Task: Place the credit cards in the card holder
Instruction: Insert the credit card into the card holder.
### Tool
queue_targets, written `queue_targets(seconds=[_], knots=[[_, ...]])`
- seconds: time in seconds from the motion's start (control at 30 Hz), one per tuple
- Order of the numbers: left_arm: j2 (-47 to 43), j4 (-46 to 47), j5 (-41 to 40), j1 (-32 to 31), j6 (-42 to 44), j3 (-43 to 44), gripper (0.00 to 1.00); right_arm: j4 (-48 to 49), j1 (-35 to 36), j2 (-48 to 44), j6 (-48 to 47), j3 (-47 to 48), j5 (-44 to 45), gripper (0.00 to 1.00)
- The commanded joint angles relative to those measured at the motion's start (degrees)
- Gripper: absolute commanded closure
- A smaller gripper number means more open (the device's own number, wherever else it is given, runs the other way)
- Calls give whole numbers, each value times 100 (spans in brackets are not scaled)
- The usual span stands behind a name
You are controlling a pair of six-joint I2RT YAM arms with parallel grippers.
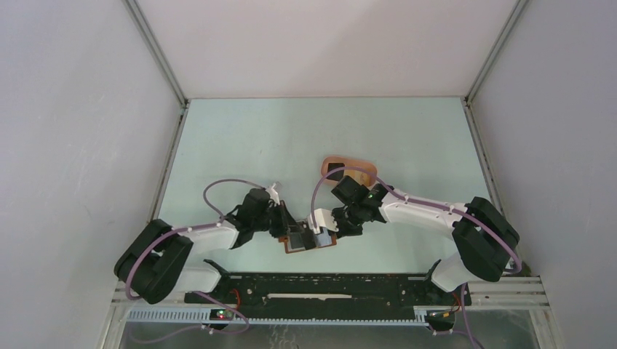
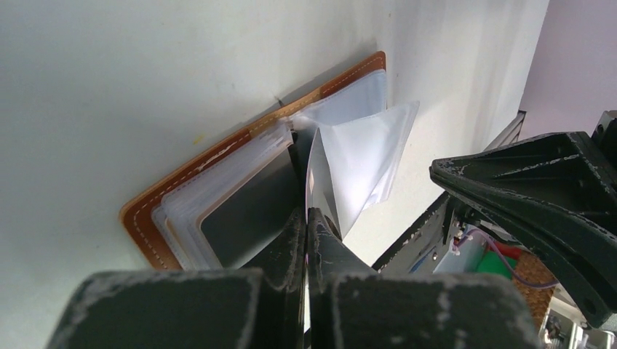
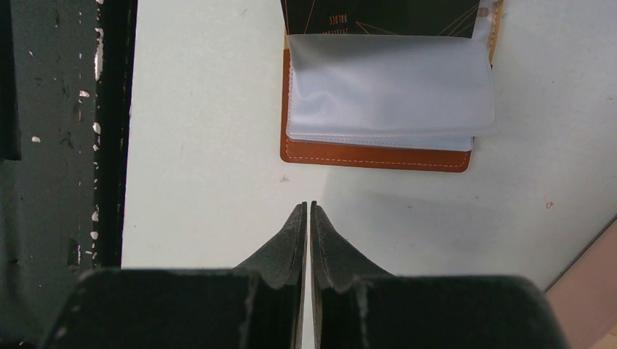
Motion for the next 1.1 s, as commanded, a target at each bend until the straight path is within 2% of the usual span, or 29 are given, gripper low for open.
queue_targets(seconds=[0.0,0.2,0.47,0.63,0.8,0.93,1.07], knots=[[422,-463,3,1,318,-32,100,68,65,-199,67,191,17,89],[738,-141,247,2,272,54,100,77,65,-216,75,191,35,89],[677,30,310,6,256,-40,98,138,57,-174,159,190,44,89],[803,32,280,53,239,-76,87,189,57,-173,241,187,49,89],[384,-418,-61,59,298,-37,68,250,28,-1,830,429,-244,88],[153,-630,-167,54,344,-22,65,452,22,289,1611,693,-370,90],[318,-502,-110,54,345,-48,65,571,-51,656,2323,958,-360,92]])
